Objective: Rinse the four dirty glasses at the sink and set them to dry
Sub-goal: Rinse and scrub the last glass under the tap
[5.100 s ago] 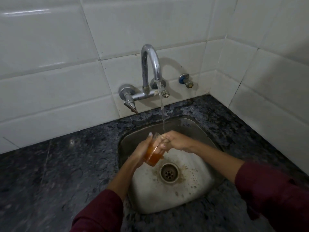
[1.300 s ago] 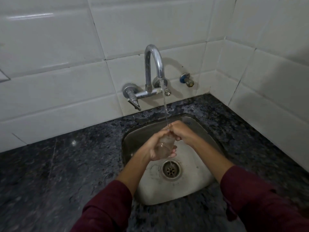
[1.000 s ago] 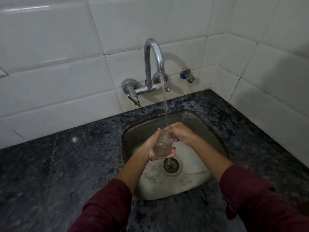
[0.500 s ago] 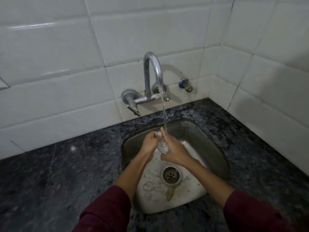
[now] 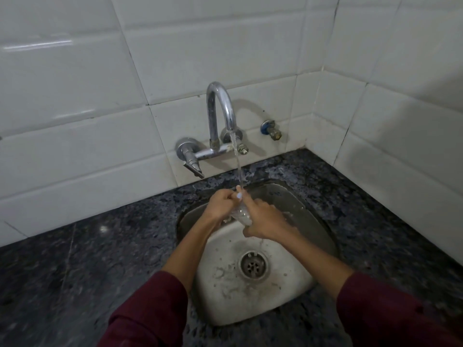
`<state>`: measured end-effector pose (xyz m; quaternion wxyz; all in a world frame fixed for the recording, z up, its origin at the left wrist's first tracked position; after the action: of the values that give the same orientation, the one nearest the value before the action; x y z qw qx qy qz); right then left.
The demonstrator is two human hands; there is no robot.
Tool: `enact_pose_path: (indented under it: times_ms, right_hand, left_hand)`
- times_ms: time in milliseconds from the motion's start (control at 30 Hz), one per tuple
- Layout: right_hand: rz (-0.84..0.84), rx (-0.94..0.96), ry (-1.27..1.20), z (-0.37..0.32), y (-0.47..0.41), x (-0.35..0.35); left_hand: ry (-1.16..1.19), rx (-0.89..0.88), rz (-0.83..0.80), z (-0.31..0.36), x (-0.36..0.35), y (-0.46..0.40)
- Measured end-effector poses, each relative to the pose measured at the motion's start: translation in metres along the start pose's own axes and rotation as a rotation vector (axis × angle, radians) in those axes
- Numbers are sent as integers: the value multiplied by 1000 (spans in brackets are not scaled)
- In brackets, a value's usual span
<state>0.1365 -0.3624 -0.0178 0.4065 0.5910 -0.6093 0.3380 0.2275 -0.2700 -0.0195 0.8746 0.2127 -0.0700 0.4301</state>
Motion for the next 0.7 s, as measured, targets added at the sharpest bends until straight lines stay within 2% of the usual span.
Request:
enact_pose_path:
  times_ms: [33, 67, 200, 267, 333, 367, 400, 467, 500, 533, 567, 633, 700]
  right_hand:
    - [3, 19, -29, 0, 0, -2]
    - [-3, 23, -179, 0, 1, -5]
    - [-71, -46, -1275, 5, 7, -9]
    - [-123, -32, -1569, 5, 7, -10]
    - [-94, -67, -1525, 4, 6, -8]
    - [-36, -86, -1349, 3, 5, -7]
    - [39, -90, -1066, 3, 3, -4]
    - [112, -44, -324, 1, -1, 0]
    - [132, -7, -122, 0, -2, -2]
    - [147, 19, -111, -2, -3, -7]
    - [156, 33, -216, 0, -5, -13]
    - [169, -29, -637, 5, -7, -25]
    - [157, -141, -992, 8, -7, -39]
  left_hand:
    - [15, 6, 22, 0, 2, -1]
    - [58, 9, 24, -1, 3, -1]
    - [337, -30, -111, -1, 7, 11]
    - [439, -63, -151, 1, 8, 16]
    - [464, -76, -161, 1, 9, 16]
    - [454, -66, -167, 1, 10, 15]
    - [438, -45, -177, 1, 10, 15]
    - [376, 9, -205, 0, 7, 13]
    - [351, 25, -202, 0, 5, 13]
    - [354, 37, -175, -1, 4, 13]
    - [369, 48, -132, -1, 5, 13]
    - [351, 67, -18, -2, 6, 13]
    - [168, 45, 93, 2, 7, 16]
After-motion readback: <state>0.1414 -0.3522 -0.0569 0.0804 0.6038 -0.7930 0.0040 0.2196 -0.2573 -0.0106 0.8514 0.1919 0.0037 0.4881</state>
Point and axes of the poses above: each hand's wrist, its own y-axis away from the middle knuckle, its own x-axis out of the back of the hand, z = x × y, the point moved 3 cm from there along -y, towards the middle knuckle, and after that the axes turned 11 degrees about x, right-handed, at the moved point
